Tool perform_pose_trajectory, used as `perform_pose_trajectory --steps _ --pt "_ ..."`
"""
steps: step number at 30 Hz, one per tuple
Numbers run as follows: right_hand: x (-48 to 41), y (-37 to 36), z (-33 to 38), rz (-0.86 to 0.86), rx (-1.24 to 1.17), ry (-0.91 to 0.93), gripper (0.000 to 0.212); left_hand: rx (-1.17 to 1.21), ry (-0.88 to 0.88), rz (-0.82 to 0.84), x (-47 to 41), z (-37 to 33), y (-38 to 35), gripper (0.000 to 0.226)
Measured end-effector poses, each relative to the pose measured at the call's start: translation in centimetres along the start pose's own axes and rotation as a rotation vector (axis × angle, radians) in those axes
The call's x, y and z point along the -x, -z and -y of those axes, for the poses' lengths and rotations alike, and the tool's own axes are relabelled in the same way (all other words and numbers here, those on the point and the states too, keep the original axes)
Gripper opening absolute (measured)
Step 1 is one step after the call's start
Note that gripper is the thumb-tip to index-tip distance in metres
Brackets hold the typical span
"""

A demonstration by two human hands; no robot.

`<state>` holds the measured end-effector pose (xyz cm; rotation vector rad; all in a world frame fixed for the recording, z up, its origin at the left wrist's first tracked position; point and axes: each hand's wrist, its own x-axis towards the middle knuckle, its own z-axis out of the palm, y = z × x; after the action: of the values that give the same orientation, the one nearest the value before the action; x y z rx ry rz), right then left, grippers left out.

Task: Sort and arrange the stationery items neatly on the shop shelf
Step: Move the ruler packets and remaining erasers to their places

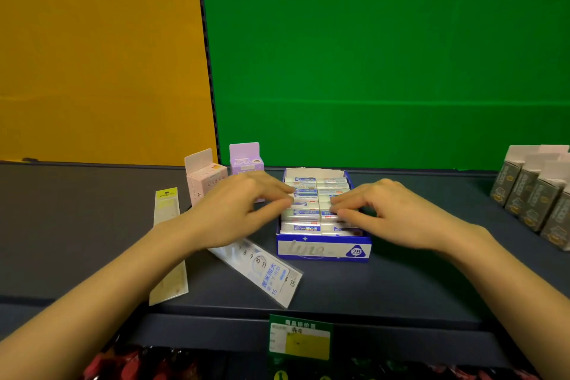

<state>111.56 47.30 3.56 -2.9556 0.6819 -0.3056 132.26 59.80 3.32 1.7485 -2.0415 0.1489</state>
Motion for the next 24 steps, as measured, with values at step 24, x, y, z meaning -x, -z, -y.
perform_pose_trajectory --steps 24 --pt "-5.6 -1.8 11.2 0.0 -0.161 0.071 0.028 -0.456 0.797 -0.004 10.7 5.4 0.3 0.076"
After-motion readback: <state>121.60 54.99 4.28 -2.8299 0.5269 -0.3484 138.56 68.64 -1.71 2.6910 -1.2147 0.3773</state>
